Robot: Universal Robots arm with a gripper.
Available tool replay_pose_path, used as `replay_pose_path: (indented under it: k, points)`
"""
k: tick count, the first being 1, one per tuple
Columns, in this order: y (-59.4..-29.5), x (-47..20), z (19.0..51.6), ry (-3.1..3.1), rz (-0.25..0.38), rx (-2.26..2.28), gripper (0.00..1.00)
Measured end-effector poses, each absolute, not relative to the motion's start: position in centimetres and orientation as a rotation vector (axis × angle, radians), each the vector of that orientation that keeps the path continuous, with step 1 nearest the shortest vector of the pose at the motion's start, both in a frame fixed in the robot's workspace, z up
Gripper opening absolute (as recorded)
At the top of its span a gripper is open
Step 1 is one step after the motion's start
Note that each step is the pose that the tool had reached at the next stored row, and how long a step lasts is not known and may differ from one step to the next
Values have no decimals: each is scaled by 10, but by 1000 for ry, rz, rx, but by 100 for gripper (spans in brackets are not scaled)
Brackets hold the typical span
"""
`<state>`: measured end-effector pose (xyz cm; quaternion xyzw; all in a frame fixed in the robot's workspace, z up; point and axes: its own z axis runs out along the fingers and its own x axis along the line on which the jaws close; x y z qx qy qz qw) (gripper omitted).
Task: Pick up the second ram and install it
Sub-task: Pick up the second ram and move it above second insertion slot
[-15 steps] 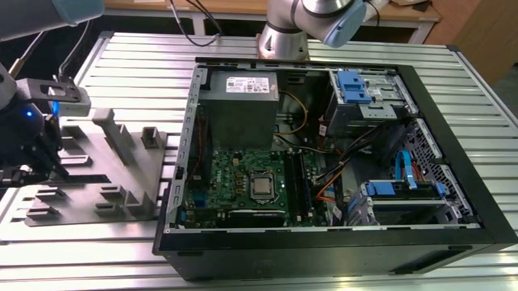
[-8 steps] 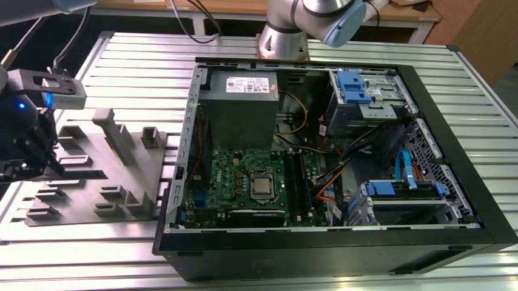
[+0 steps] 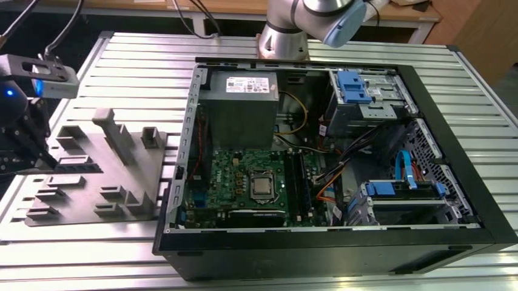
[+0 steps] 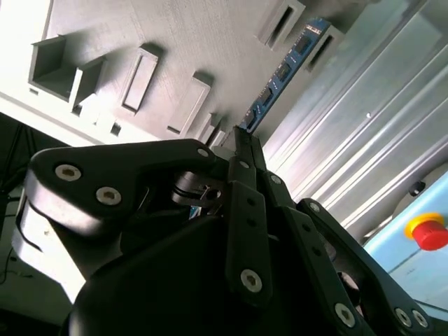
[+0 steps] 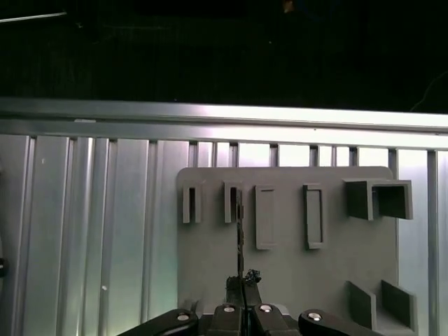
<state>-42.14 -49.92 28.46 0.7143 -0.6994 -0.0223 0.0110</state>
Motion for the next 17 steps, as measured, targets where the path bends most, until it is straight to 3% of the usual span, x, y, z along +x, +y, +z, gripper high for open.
replay_pose_path:
  k: [17]
  points:
    - [-499, -421, 330, -2182, -69, 2229, 8]
